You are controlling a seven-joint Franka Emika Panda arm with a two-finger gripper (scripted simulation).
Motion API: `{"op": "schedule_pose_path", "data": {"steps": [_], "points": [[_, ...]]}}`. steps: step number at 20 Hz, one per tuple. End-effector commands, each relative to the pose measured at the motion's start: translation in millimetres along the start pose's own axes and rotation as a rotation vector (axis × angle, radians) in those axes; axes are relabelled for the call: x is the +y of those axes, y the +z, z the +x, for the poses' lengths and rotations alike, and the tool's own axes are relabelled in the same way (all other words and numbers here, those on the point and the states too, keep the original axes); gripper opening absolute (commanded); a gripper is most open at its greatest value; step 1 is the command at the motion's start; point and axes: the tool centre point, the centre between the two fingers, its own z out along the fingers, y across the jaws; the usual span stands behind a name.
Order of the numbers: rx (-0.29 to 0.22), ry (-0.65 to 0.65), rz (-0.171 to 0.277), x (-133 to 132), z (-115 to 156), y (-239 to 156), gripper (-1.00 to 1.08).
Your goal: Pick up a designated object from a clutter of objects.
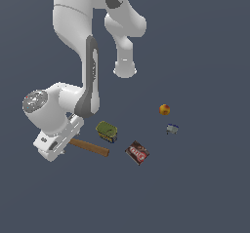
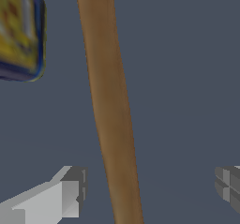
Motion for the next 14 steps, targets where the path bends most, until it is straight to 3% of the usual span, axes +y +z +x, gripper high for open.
{"op": "schedule_pose_path", "data": {"steps": [1, 13, 14], "points": [[0.0, -0.001, 0.001, -1, 0, 8, 1.0], [0.0, -0.004, 0.001, 0, 0, 46, 1.0], [0.0, -0.004, 0.001, 0, 0, 46, -1.0]]}}
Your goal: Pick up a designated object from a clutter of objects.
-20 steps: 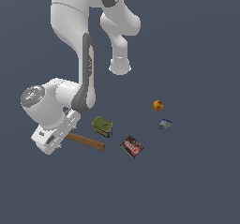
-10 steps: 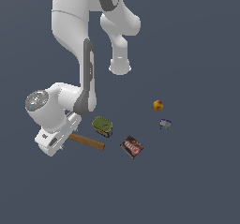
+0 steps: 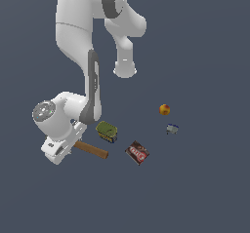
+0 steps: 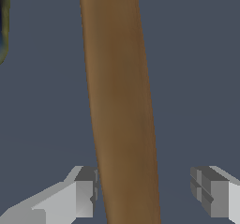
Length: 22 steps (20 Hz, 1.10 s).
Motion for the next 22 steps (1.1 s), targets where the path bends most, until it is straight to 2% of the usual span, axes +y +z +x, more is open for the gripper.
{"op": "schedule_pose_path", "data": {"steps": [1, 14, 22], "points": [[-0.001, 0.001, -0.003, 1, -1, 0, -1.0], [0.003, -0.006, 0.0, -2, 4, -3, -1.0], [0.002, -0.006, 0.0, -15, 0, -27, -1.0]]}}
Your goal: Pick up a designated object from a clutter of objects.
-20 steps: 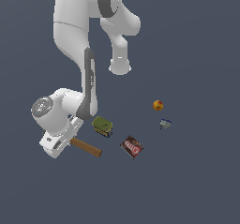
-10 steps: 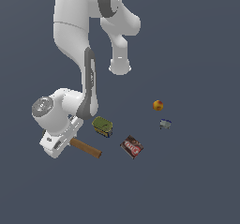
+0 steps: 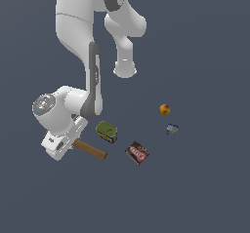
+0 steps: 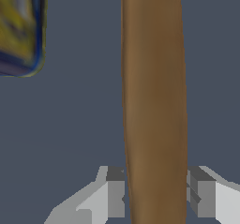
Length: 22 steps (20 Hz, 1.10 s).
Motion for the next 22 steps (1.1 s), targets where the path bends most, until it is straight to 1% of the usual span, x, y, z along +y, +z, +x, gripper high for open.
{"op": "schedule_pose_path", "data": {"steps": [1, 7, 22], "points": [[0.0, 0.0, -0.005, -4, -2, -13, -1.0], [-0.001, 0.001, -0.005, -24, -9, -50, -1.0], [-0.003, 0.003, -0.006, -88, -31, -169, -1.0]]}}
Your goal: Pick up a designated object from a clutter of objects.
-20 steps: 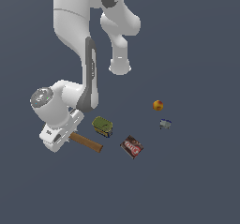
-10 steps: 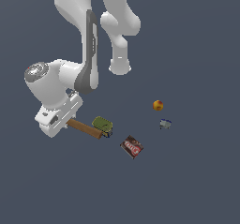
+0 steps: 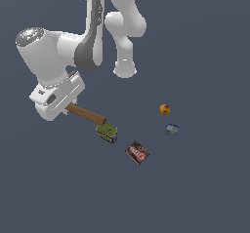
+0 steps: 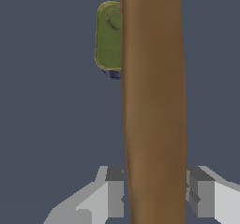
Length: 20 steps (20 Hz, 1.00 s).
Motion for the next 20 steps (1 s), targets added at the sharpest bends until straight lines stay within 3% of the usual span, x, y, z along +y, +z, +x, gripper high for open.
{"op": "schedule_pose_path", "data": {"steps": [1, 20], "points": [[0.0, 0.0, -0.004, -10, -4, -23, -1.0], [0.003, 0.003, -0.006, -87, -32, -180, -1.0]]}}
